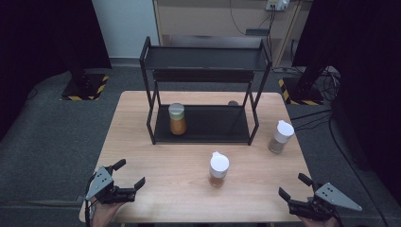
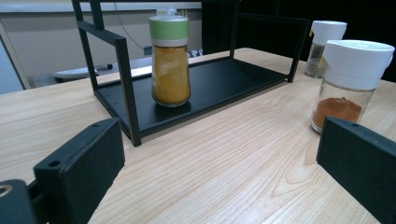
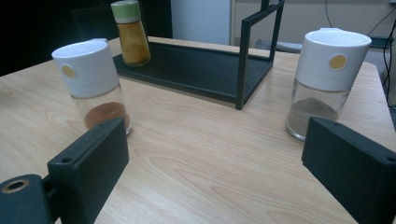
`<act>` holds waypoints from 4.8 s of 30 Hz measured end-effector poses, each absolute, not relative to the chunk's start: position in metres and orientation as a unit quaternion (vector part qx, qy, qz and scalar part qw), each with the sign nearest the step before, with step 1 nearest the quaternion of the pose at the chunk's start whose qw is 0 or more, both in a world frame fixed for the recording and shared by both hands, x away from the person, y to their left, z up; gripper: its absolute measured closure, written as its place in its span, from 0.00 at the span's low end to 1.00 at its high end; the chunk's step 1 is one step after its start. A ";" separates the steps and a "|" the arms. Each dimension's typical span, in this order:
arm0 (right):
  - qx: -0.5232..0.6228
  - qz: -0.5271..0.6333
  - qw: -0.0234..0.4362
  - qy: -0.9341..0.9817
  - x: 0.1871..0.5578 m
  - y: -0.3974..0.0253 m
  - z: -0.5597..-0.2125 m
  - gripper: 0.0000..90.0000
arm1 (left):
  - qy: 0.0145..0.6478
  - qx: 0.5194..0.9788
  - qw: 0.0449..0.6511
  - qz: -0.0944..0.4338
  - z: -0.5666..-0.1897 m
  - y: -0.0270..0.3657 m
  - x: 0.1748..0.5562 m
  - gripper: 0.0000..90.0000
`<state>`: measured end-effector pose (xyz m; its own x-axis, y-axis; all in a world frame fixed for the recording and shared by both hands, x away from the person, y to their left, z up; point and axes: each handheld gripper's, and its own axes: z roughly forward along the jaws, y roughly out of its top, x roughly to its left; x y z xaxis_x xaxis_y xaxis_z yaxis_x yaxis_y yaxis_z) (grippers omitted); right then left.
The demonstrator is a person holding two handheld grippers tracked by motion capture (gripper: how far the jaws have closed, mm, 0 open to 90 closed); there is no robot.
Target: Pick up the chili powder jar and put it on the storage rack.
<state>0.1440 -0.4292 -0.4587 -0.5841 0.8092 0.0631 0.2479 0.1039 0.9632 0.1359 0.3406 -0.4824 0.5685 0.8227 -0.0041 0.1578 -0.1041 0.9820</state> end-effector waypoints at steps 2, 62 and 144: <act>0.377 0.554 0.250 0.699 0.145 -0.429 -0.457 0.08 | 0.360 0.682 0.566 0.293 -0.483 0.341 0.136 0.00; 0.273 0.546 0.149 0.778 0.221 -0.315 -0.391 0.07 | 0.359 0.688 0.567 0.278 -0.482 0.343 0.139 0.00; 0.222 0.510 0.159 0.816 0.274 -0.254 -0.383 0.34 | 0.357 0.688 0.571 0.269 -0.483 0.344 0.141 0.01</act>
<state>0.2744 -0.2541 -0.3829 -0.8514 0.5235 -0.0328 0.1995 0.3811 0.9028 0.1412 0.3441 -0.4831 0.6005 0.7987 -0.0383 0.1848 -0.0920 0.9785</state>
